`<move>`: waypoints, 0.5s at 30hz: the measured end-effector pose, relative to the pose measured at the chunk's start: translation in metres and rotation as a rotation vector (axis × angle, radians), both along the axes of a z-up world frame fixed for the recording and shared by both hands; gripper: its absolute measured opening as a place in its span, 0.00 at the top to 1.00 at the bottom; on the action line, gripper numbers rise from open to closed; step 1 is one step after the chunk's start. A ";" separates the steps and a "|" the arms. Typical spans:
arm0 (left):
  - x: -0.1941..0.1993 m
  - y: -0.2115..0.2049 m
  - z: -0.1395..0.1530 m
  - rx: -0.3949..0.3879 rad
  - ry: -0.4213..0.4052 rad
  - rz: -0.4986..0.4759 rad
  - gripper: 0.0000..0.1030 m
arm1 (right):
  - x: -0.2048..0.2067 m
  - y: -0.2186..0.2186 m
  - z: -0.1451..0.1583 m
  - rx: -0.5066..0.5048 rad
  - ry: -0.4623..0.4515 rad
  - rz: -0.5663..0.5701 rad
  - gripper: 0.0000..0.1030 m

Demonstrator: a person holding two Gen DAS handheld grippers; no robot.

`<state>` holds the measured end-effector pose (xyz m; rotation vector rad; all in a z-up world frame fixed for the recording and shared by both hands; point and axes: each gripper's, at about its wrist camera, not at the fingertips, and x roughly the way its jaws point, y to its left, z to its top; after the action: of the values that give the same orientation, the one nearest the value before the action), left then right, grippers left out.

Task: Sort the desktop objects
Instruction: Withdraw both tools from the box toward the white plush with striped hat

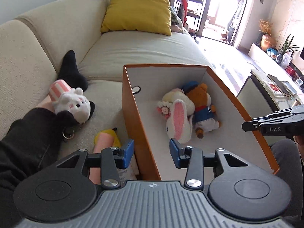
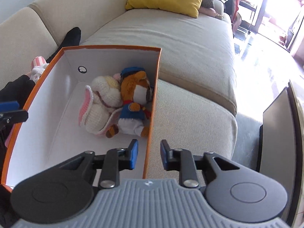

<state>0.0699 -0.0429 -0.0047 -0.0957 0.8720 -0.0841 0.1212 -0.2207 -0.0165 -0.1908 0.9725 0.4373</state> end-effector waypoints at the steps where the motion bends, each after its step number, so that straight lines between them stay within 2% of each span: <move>1: -0.001 -0.001 -0.003 -0.004 0.013 -0.007 0.62 | -0.003 -0.003 -0.001 0.018 0.009 -0.026 0.90; 3: -0.007 -0.002 -0.012 -0.018 0.036 -0.014 0.70 | -0.007 -0.006 -0.004 0.036 0.019 -0.064 0.96; 6: -0.011 -0.003 -0.017 0.001 0.023 -0.009 0.75 | -0.012 -0.008 -0.006 0.053 0.019 -0.104 0.96; 10: -0.015 0.003 -0.018 -0.059 0.031 -0.011 0.78 | -0.025 -0.011 -0.006 0.044 0.035 -0.158 0.96; 15: -0.027 -0.003 -0.017 -0.060 0.040 -0.043 0.81 | -0.047 -0.019 -0.007 0.052 0.064 -0.220 0.95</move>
<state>0.0432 -0.0456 -0.0221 -0.1353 0.9122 -0.1492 0.0738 -0.2394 -0.0233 -0.0223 1.0317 0.2679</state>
